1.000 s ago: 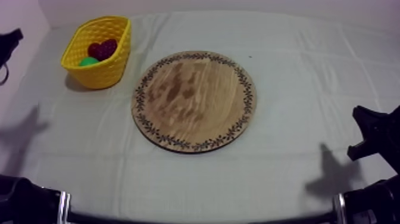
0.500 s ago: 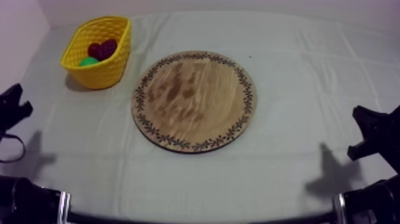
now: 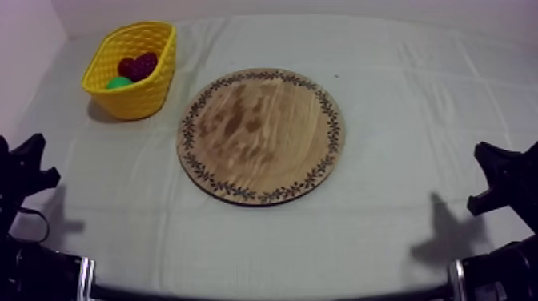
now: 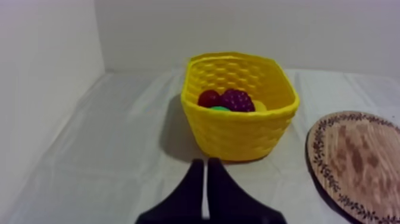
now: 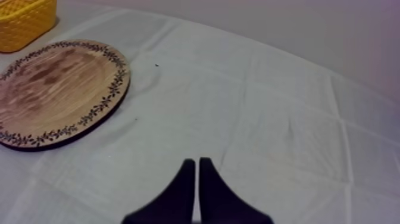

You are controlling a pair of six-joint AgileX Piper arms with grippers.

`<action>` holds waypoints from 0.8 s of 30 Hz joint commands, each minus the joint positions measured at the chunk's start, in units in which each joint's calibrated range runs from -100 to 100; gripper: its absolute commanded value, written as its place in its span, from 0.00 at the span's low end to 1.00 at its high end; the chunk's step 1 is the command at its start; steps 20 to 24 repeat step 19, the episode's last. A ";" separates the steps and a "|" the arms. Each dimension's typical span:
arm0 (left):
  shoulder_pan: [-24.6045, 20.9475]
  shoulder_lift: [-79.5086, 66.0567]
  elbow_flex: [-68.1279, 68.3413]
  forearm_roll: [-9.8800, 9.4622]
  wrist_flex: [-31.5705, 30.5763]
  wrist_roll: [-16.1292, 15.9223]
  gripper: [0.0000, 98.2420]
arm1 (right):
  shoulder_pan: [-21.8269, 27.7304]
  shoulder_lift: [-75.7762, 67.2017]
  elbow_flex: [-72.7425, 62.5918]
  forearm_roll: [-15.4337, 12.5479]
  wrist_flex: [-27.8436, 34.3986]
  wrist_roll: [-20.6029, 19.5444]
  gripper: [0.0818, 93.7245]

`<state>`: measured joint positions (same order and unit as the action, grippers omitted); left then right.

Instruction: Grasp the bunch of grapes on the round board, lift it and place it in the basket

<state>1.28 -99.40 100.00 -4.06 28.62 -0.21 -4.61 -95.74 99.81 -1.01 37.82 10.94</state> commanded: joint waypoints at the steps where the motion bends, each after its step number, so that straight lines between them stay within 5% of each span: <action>1: -0.04 -0.14 -0.02 0.23 0.44 -0.38 0.00 | 0.02 -0.01 -0.03 0.01 0.00 -0.03 0.00; 24: -1.88 -0.34 -0.11 1.00 2.72 0.44 0.00 | 0.02 -0.01 -0.03 0.01 0.00 -0.03 0.00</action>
